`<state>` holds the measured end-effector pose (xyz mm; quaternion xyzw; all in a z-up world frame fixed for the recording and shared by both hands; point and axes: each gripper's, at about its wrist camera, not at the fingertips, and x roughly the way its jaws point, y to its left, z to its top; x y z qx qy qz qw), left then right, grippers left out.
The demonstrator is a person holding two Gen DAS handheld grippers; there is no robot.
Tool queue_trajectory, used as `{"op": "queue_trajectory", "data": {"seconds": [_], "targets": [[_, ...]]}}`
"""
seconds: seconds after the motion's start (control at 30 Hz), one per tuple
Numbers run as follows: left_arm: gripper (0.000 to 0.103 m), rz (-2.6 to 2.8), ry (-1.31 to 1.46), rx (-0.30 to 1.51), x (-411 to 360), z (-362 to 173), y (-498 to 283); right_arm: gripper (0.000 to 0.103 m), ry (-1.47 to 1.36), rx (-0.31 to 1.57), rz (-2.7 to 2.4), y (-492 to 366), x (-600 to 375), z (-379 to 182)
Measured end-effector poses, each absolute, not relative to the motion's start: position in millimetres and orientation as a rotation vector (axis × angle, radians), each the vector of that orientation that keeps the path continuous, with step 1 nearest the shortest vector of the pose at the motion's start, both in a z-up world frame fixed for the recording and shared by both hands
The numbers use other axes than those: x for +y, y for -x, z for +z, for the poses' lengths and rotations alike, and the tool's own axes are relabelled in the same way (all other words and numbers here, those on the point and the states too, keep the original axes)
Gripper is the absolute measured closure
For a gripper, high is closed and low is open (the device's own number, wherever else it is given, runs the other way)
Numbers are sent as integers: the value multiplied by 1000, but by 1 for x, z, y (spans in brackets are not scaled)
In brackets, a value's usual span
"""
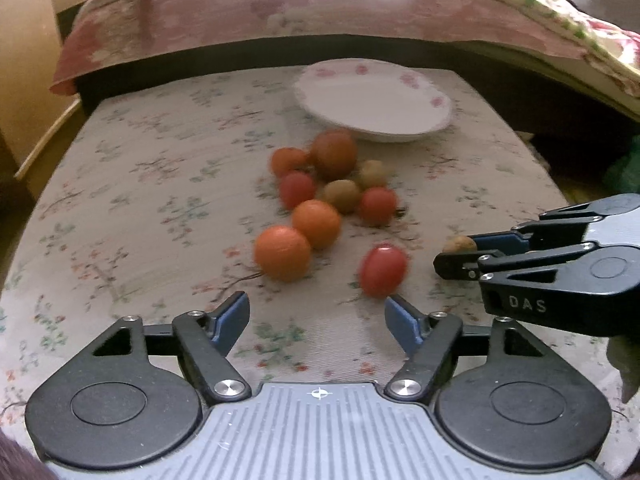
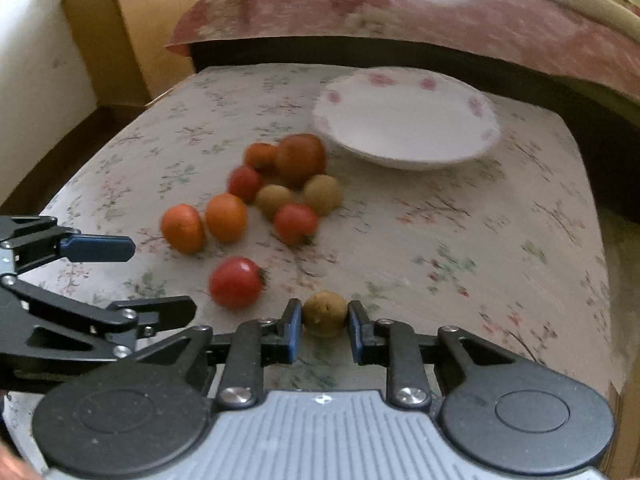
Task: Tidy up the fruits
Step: 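Grasp the small brown fruit with the right tool while the left tool grasps a red tomato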
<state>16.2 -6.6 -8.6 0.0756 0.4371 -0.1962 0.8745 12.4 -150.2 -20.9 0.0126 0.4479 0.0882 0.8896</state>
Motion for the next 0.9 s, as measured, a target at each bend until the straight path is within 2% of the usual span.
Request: {"op": "queue_trajectory", "data": {"seconds": [0.17, 0.3, 0.47, 0.7, 0.9], "targets": [[27, -477, -181, 902, -26, -11, -15, 77, -80, 923, 178, -4, -166, -21], [40, -519, -205, 916, -42, -17, -19, 77, -114, 927, 166, -3, -173, -19], [46, -506, -215, 933, -50, -24, -28, 77, -133, 927, 154, -2, -180, -18], [59, -497, -230, 944, -62, -23, -38, 77, -153, 925, 137, 0, -186, -14], [62, -492, -249, 950, -59, -23, -28, 77, -140, 942, 112, 5, -187, -14]]}}
